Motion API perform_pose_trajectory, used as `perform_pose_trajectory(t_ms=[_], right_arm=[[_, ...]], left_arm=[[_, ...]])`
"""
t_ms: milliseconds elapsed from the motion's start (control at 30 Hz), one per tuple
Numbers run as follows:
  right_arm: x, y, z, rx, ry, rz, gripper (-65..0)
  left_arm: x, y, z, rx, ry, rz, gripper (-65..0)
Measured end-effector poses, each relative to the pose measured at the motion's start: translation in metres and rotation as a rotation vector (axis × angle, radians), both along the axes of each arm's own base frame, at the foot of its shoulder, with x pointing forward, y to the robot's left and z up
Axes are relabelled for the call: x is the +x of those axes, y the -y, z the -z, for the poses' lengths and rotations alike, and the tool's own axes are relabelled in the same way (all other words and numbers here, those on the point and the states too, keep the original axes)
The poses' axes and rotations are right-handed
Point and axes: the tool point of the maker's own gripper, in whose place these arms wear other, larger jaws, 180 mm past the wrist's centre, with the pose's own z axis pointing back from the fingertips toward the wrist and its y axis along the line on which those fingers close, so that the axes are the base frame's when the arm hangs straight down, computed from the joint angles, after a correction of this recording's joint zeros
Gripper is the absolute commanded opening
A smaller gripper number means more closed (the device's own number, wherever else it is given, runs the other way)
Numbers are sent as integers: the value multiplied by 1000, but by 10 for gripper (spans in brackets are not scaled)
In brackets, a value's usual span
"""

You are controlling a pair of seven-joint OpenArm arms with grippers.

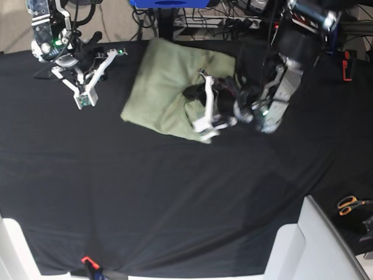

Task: Fold the T-shirt properly
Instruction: 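Grasp the shirt's collar end with the left gripper and tuck it under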

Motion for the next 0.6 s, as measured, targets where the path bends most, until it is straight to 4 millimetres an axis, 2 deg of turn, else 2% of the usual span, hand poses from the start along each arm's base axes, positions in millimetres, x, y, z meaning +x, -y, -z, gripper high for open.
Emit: perform_pose_trajectory(t_ms=[200,467,600], right_arm=[[1,2,0,-7,2,0,-650],[1,1,0,-1,2,2,-650],[0,0,0,2,-3,4,-650]], left_arm=[[13,14,1,218,153,354,-650],[40,26,-4,402,350,604,-650],[42,35,-2,426,448,719,-650]])
